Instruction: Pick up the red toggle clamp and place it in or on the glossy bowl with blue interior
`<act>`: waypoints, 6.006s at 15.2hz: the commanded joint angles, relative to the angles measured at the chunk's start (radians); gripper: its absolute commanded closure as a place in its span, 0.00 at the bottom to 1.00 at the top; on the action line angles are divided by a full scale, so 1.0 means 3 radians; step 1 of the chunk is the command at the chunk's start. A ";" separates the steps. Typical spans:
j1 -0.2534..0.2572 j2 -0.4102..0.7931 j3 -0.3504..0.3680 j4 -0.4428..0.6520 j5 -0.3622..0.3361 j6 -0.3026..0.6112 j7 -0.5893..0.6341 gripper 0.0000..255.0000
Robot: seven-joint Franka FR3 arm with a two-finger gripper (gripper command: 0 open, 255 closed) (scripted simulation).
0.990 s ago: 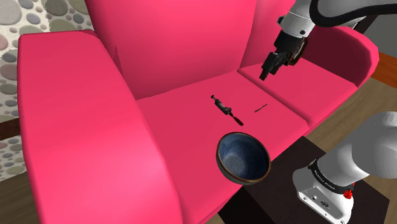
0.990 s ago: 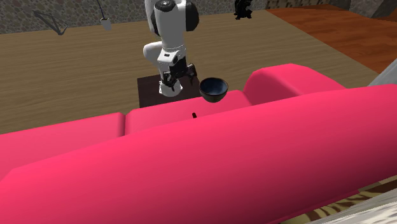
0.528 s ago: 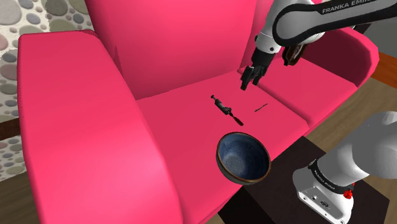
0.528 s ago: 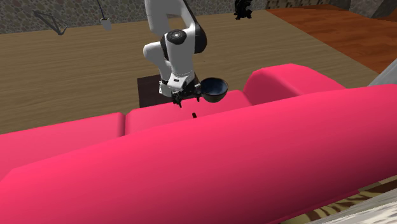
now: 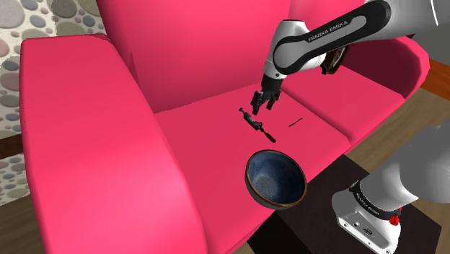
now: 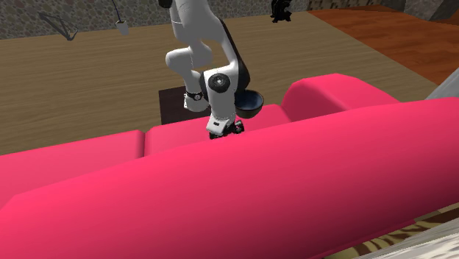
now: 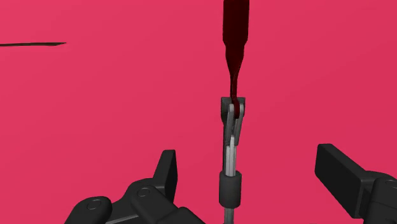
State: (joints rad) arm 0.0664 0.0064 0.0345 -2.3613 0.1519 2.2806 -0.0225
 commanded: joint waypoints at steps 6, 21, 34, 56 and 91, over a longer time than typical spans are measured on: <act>0.0015 0.0509 0.0017 0.0133 0.0061 0.0288 0.0006 0.00; 0.0026 0.0658 0.0033 0.0082 0.0090 0.0489 -0.0012 1.00; 0.0027 0.0434 0.0023 0.0113 0.0058 0.0237 0.0033 1.00; 0.0012 -0.0192 0.0004 0.0456 -0.0028 -0.0727 0.0169 1.00; 0.0956 -0.1842 0.1077 -0.1199 0.0867 -0.0477 0.1484 1.00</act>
State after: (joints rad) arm 0.3520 -0.5575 0.3531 -2.7109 0.4076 2.1158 0.4253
